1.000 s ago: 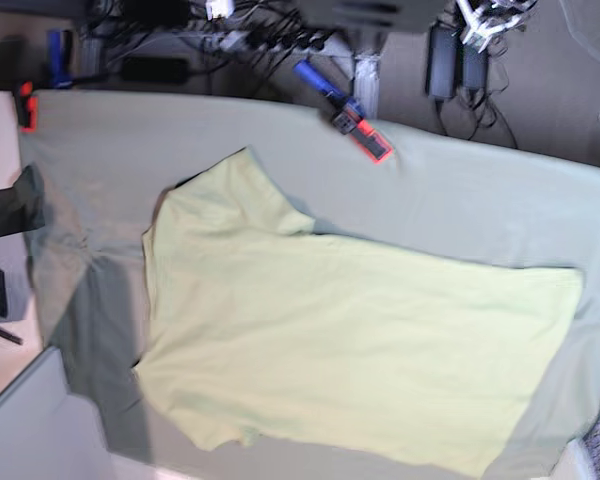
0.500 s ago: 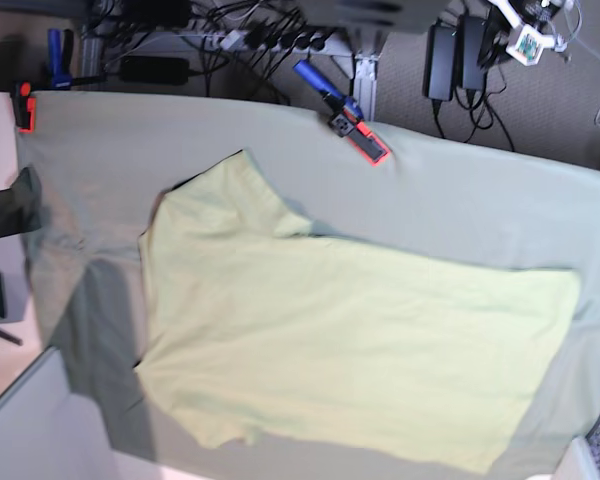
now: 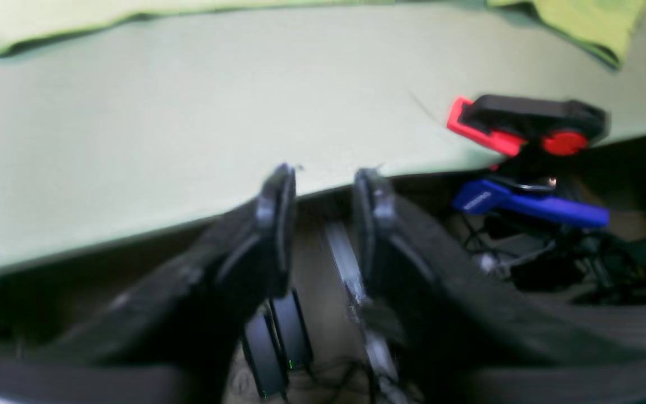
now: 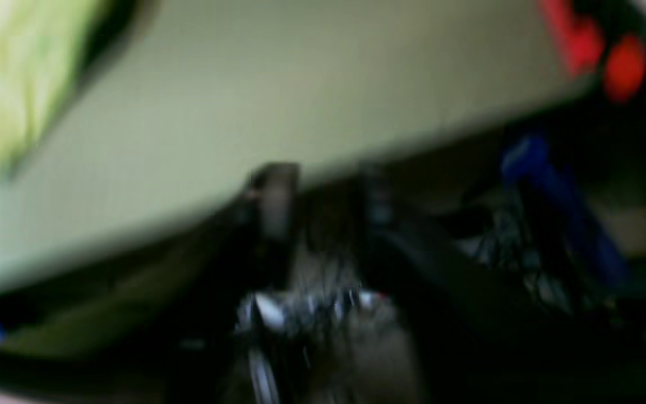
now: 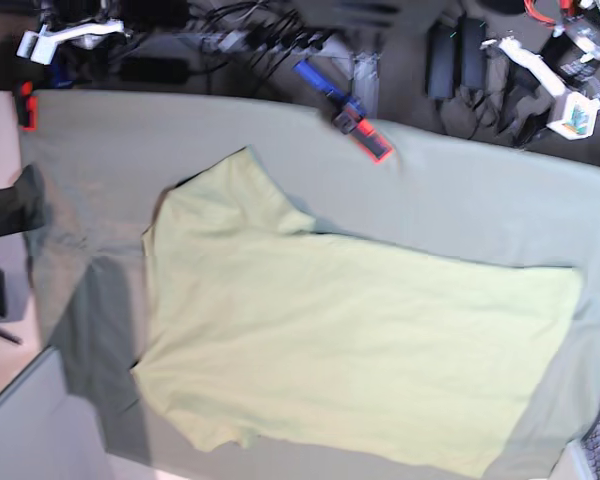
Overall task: Fold the T-shirt properly
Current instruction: 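Move both grippers from rest toward the T-shirt, then grasp the shirt's shoulder with right gripper and hem corner with left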
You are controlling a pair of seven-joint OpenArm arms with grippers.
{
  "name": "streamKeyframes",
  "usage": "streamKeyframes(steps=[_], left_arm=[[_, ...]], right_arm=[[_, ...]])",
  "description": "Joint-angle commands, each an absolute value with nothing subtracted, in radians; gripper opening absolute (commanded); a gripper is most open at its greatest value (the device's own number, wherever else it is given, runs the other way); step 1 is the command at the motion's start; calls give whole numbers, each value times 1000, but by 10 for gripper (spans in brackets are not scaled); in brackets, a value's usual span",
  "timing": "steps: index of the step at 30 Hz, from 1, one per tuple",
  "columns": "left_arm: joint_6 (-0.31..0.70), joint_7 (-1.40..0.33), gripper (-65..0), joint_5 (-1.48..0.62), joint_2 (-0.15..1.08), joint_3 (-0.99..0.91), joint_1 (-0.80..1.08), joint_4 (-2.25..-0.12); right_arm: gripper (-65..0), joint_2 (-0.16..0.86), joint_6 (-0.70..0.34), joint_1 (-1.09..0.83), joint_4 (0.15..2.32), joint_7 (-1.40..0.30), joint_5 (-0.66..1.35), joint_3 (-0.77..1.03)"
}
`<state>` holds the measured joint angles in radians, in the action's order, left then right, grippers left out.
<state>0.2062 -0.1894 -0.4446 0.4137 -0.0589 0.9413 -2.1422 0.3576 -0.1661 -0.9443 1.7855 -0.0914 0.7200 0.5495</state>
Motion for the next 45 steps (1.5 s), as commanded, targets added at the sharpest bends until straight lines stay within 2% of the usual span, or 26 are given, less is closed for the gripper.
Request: streamKeyframes(steps=[1,3,4,12,21,28,35,40,42,45], left_arm=[[213,-191,-391,-455,424,-62,941,-2161],[212,-218,-391,-477,437,-62,921,-2161],[213,-223,-391,-480,445,-62,911,-2161],[213,-223,-391,-445,546,-62,833,-2154],[116,-222,-391,-445,567,-62,763,-2119],[113,-222,-391,-453,577,-62,748,-2103],[87,-234,-391,-522,577,-62,582,-1922],[87,-252,-391,-565,578,-62,448,-1776],[87,-252,-391,-569,577,-62,398,-1724],[87,-252,-391,-576,577,-62,314,-1629]], right_arm=[[-359,364,-152,-923,1800,-73,732,556],[-267,362,-152,-871,1800,-99,734,542],[-250,363,-152,-849,1800,-113,734,533],[-249,340,-153,-681,1794,-151,767,388],[-249,114,-159,-508,1696,-156,695,246],[-249,41,-156,-468,1685,-154,669,249],[-249,-39,-156,-426,1653,-156,668,249],[-255,-53,-156,-413,1629,-154,646,249],[-346,-53,-156,-413,1629,-146,618,249],[-562,-53,-156,-412,1629,-126,595,249]])
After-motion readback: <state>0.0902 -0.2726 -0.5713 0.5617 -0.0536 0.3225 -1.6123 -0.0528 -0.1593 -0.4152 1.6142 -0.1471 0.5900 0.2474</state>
